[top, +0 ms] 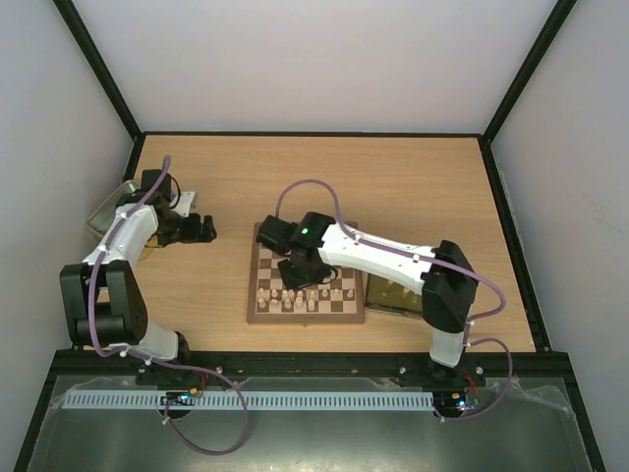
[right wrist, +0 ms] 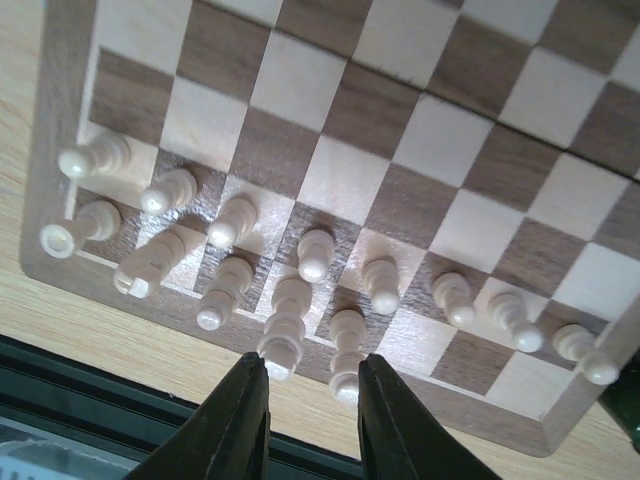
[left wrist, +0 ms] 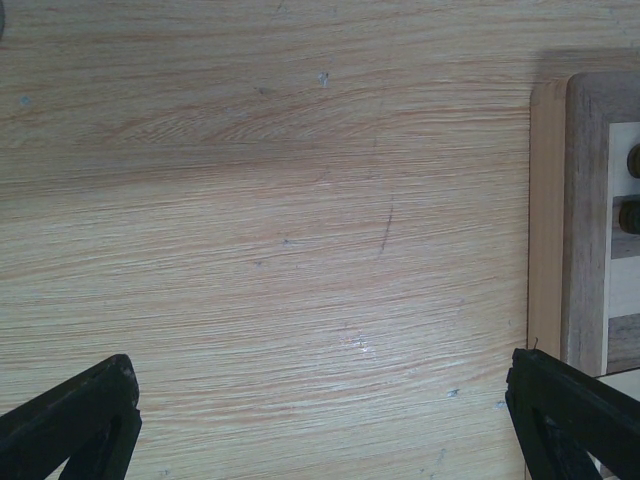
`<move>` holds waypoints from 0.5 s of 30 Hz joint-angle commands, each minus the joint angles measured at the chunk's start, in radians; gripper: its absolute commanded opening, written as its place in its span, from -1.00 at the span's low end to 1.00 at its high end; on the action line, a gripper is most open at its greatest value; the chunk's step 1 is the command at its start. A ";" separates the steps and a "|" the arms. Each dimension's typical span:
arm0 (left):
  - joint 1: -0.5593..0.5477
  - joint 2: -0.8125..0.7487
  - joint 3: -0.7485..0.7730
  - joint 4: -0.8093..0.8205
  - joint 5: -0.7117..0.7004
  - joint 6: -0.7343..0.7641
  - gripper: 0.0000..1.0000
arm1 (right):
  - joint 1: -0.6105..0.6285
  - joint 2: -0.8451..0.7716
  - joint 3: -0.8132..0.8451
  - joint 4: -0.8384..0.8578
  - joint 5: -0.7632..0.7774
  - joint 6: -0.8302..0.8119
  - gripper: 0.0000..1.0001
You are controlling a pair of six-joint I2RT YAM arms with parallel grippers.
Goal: Set up the chess pieces on the board
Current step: Place the chess piece on the chessboard.
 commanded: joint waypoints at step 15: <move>-0.022 -0.009 0.055 -0.058 0.037 0.005 0.99 | -0.078 -0.324 -0.277 0.200 0.098 0.319 -0.52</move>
